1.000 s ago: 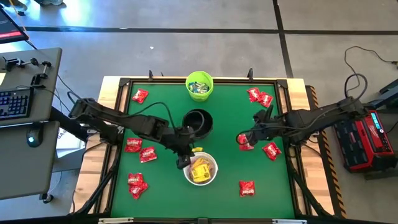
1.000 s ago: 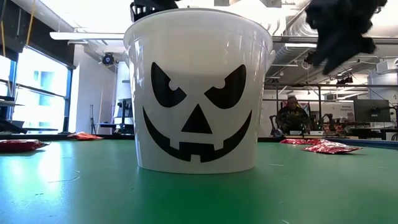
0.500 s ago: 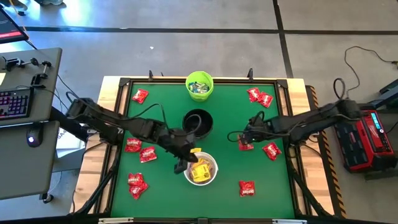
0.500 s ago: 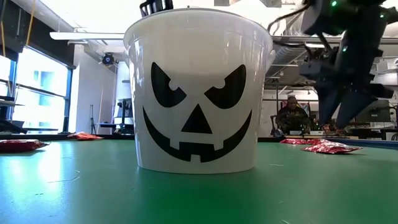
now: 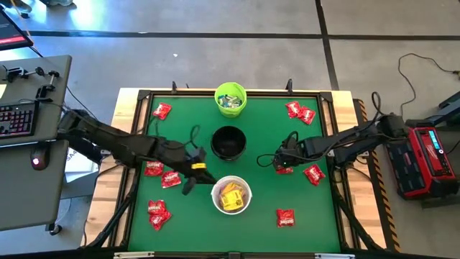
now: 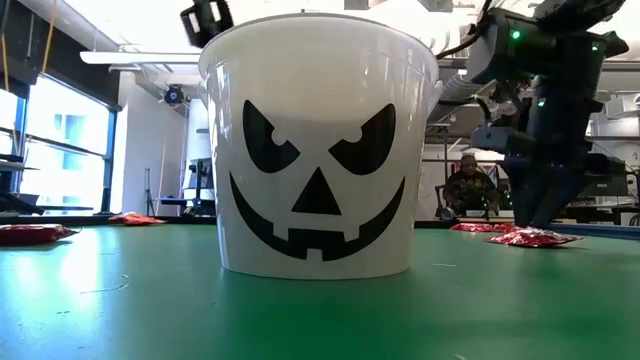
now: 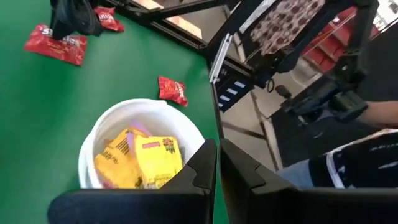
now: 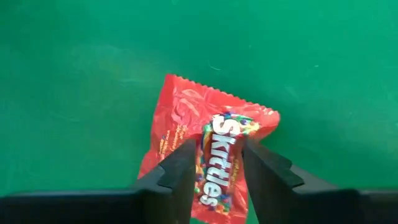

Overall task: Sort candy by brand, put in halloween buckets
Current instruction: Put the red chocolate into the black bucket

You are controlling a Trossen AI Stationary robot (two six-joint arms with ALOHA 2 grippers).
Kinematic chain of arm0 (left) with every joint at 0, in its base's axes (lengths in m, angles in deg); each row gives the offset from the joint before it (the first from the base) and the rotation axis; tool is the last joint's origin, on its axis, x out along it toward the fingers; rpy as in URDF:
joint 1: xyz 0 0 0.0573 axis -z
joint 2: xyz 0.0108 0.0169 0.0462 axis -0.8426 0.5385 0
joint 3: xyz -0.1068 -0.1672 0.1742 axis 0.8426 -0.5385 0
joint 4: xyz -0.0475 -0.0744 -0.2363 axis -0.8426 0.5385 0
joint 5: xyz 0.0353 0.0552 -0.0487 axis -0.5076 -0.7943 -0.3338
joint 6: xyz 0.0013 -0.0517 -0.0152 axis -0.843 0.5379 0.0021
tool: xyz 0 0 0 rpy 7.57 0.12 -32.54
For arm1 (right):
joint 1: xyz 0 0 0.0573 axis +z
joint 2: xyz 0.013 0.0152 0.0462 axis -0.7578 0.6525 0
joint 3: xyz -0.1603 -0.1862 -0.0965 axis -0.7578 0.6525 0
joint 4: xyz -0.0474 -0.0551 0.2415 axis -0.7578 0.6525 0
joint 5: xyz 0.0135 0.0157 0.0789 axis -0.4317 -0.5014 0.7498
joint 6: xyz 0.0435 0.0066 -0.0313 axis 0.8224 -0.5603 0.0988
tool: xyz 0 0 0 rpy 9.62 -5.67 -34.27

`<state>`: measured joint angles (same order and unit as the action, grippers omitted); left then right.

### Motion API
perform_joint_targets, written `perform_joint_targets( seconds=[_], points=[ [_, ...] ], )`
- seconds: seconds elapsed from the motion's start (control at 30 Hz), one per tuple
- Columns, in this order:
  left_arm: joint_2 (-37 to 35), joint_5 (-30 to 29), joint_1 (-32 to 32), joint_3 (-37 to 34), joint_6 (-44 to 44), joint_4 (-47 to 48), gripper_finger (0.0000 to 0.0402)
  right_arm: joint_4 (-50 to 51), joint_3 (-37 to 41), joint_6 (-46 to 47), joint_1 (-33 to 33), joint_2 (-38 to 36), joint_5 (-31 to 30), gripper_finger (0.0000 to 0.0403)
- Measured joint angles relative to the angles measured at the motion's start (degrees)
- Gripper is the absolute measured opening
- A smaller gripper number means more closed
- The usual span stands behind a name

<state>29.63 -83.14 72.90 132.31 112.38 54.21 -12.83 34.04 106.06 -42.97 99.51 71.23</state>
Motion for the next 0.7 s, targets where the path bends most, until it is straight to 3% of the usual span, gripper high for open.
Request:
perform_joint_targets(
  seconds=[0.23,0.53,0.7],
  points=[
    [-10.51,-1.34,-0.59,-6.52,-0.33,-0.34,0.0008,-2.64,-0.13,0.43,-0.06,3.21,0.35,0.0092],
    [-16.97,-14.04,-0.61,-8.52,0.94,-0.24,0.0008,-3.32,-1.09,-3.73,-0.06,3.55,-0.51,0.0013],
    [-17.36,-18.86,-0.61,-8.52,6.45,-0.07,0.0008,-6.08,-1.09,-9.34,-0.69,3.55,-1.7,0.0006]
  ],
)
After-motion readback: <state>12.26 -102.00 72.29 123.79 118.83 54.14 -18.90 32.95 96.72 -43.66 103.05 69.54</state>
